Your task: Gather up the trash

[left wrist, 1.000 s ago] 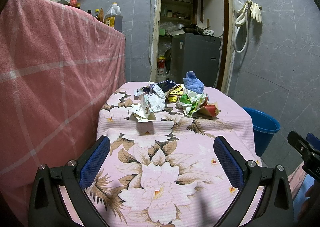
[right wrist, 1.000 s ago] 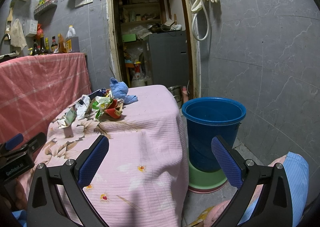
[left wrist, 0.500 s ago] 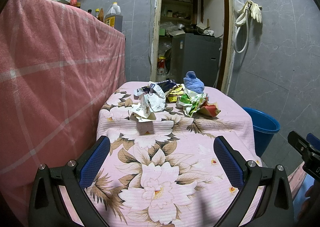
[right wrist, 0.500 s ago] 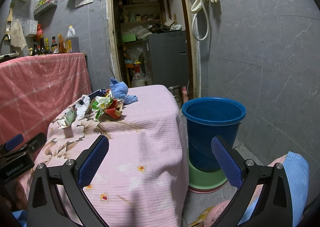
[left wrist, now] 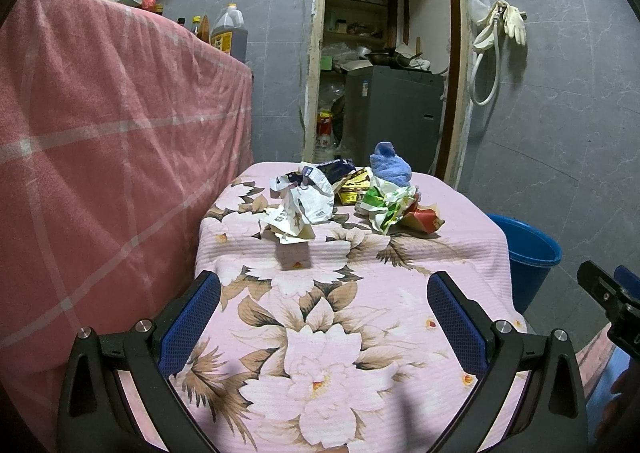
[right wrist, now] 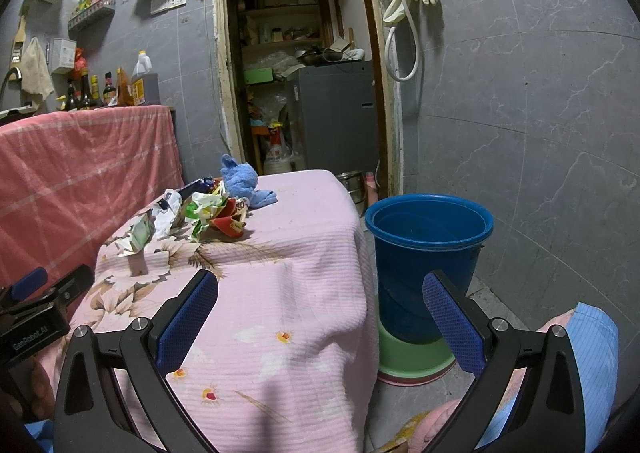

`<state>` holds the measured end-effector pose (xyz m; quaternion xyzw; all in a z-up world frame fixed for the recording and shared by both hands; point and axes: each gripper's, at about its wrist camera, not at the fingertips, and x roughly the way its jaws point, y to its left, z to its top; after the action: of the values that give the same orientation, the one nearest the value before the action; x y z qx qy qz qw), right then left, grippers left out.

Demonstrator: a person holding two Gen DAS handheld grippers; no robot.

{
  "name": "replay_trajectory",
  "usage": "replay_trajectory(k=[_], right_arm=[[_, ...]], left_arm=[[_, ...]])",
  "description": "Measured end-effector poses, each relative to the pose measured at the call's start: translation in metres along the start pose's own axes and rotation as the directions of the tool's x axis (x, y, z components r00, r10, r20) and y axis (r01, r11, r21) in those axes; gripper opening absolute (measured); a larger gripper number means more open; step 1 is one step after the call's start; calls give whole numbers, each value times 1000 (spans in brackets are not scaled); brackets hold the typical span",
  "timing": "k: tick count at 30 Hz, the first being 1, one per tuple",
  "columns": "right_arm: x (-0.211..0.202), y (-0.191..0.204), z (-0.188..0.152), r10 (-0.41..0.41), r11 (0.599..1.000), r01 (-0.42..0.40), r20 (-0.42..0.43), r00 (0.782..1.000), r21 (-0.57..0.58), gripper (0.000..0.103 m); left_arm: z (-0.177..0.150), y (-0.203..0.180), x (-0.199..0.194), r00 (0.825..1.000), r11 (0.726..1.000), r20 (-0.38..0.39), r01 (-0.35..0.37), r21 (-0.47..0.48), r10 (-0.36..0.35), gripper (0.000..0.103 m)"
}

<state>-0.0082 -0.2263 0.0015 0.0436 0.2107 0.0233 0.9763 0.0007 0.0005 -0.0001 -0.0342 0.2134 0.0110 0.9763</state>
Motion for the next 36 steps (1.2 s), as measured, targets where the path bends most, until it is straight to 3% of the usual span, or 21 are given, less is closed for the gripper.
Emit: replay_trajectory(k=[13,20,26,31,36], right_arm=[[24,15,25,73,997,-71,61,995,-40,103],[57,28,49,148,987,-142,81,986,-80,103],[99,44,67,216,968,-208,41,976,-138,103],[128,57,78,296,941,-292,4,955,-169,103],[155,73,83,351,918,-352,-43,936,-180,98]], left_arm=[[19,15,21,997,998,41,-67,-11,67,101],[37,32,50,997,995,7,-76,-61,77,101],[49,41,80,996,994,-37,-87,-64,84,101],[54,51,100,996,992,-69,-69,-103,62,100],[58,54,110,995,994,-86,-60,-93,52,91]])
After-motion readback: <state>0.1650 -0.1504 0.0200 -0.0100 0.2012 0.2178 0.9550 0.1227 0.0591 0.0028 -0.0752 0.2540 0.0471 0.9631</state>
